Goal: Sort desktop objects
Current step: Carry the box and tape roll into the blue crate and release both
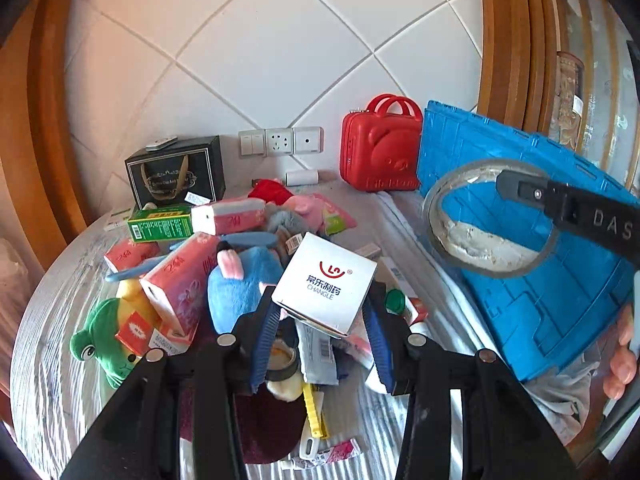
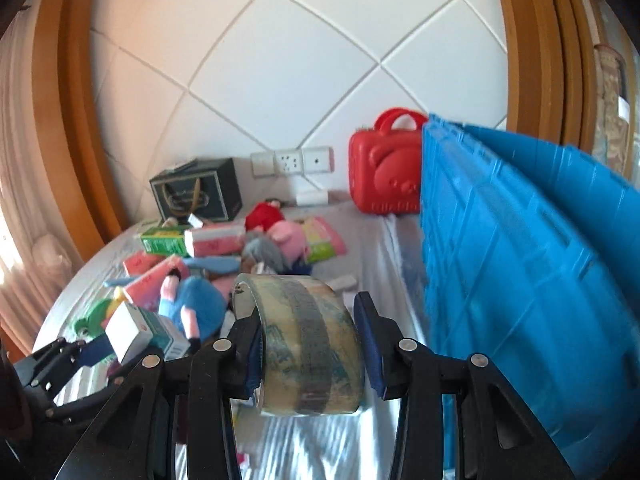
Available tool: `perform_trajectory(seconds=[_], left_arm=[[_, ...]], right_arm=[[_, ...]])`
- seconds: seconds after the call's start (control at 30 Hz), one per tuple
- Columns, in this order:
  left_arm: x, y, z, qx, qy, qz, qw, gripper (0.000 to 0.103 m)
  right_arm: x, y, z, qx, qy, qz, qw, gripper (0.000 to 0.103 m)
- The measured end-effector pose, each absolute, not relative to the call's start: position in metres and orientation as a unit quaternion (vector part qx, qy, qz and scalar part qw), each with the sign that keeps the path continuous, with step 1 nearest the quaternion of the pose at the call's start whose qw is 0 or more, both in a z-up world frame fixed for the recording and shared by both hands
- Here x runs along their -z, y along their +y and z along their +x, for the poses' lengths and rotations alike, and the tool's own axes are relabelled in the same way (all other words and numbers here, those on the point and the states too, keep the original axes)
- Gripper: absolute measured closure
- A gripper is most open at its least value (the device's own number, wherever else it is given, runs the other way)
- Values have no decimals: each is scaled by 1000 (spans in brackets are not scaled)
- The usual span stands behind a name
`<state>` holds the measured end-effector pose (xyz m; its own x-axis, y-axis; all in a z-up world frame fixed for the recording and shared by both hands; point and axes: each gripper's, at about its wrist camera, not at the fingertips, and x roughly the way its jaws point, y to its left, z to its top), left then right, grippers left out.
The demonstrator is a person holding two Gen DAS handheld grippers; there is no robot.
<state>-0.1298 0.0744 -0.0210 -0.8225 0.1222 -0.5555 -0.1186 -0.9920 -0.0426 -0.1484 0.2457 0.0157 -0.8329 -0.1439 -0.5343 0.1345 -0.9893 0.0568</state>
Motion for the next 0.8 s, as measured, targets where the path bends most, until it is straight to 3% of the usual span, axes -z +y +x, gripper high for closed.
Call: perform_trajectory(seconds=[0.43, 0.8], left_arm=[[-22, 125, -142, -965, 7, -250, 80, 61], [-122, 270, -143, -969, 31, -188, 159, 61]], right_arm=[[-136, 342, -137, 987, -33, 155, -22, 63], [-135, 482, -128, 971, -16, 193, -139, 63]])
